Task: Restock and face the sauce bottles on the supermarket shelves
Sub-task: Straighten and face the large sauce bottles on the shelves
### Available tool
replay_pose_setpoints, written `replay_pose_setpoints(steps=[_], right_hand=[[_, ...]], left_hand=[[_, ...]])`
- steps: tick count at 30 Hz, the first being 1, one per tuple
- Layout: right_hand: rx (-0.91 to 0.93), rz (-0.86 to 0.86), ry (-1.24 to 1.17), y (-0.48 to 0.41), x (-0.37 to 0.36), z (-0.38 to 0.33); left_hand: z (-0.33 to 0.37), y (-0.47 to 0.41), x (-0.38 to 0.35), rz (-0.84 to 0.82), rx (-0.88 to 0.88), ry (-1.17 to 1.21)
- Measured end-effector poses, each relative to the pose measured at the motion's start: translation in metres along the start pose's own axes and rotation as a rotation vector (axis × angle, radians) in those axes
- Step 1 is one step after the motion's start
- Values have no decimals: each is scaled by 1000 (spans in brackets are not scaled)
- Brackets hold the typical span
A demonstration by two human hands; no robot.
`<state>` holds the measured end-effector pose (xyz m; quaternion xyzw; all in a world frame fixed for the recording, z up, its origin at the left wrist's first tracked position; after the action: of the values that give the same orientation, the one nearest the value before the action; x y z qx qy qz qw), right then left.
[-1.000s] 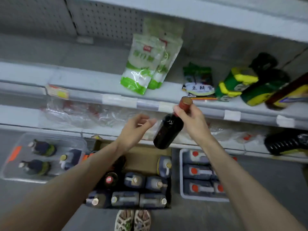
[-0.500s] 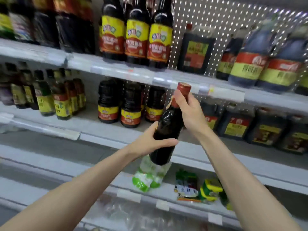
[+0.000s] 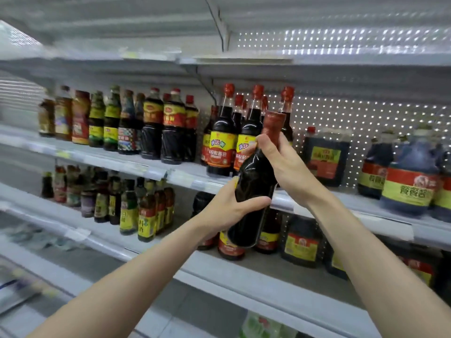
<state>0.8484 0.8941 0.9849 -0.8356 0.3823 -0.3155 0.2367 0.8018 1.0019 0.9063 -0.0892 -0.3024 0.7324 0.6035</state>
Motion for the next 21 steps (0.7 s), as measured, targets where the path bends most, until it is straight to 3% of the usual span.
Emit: replay_pose_setpoints(steps=[7,21], right_hand=[[-28,-106,43,-47,-50,3],[49,265,243,-204,-140,30]], left_hand=[[-9,-24,81,47,-56,-7],[-64,-139,260,-206,-22,-35]])
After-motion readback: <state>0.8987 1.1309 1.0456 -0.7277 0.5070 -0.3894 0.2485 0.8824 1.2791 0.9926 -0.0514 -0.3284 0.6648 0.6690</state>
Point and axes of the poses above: each hand's wrist, its own y-axis away from the middle knuckle, its own x-axis out of the back of the hand, z = x × y, the point moved 3 cm from there along -y, towards the middle knuckle
